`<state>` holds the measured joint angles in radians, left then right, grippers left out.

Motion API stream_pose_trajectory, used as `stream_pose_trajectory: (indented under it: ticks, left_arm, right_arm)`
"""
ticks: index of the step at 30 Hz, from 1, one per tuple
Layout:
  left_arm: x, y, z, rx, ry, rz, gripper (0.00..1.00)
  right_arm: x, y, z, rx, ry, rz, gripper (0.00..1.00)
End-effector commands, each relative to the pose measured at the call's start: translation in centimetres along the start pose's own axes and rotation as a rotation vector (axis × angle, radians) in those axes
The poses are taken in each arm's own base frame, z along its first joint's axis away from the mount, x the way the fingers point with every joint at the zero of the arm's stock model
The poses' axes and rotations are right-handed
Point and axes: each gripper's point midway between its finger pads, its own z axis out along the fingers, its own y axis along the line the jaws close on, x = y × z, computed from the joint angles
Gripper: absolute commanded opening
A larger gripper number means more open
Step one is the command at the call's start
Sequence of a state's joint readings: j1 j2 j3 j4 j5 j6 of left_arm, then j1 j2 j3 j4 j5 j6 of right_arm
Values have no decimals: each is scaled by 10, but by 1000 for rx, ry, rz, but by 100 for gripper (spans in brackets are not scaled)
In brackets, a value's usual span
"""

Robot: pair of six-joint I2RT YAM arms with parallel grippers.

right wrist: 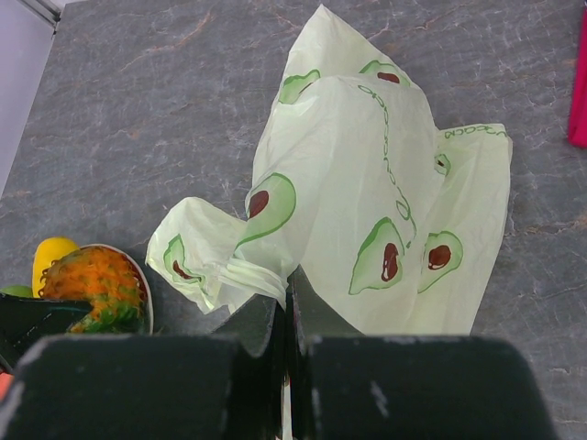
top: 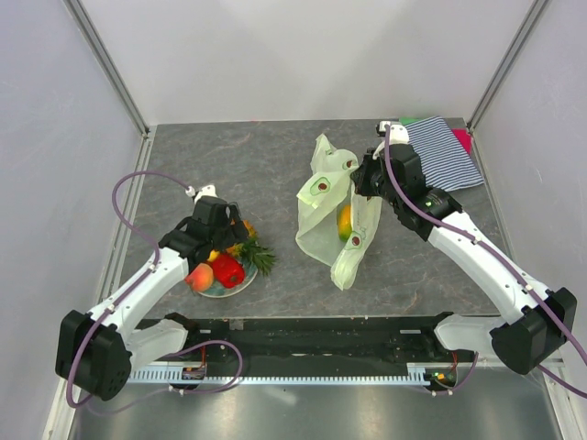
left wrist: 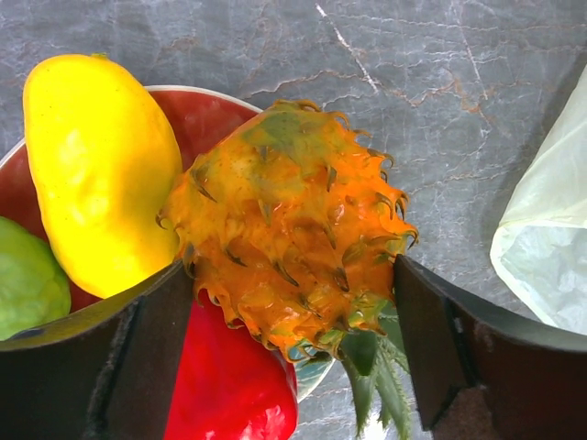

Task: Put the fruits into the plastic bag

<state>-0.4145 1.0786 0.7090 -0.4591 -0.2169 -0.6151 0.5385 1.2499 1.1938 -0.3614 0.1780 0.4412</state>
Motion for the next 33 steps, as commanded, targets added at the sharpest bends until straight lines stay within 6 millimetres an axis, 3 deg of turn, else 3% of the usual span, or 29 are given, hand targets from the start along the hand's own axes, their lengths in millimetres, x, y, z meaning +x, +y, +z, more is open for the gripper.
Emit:
stream_pose_trajectory:
  ticks: [1, 7, 11, 18, 33]
  left_arm:
    - [16, 4, 9, -6, 37, -10, 80]
    - [16, 3, 3, 16, 25, -17, 64]
    - [4, -6, -12, 80, -26, -25, 57]
    - [-24, -16, -44, 163, -148, -13, 55]
    - [-40, -32, -75, 300, -242, 52, 52]
  right_arm:
    - [-11, 5, -4, -24, -40, 12, 0]
    - [-11, 3, -3, -20, -41, 10, 0]
    - [-10, 2, -3, -16, -39, 8, 0]
    - [-12, 4, -3, -19, -43, 12, 0]
    - [-13, 5, -4, -25, -45, 13, 0]
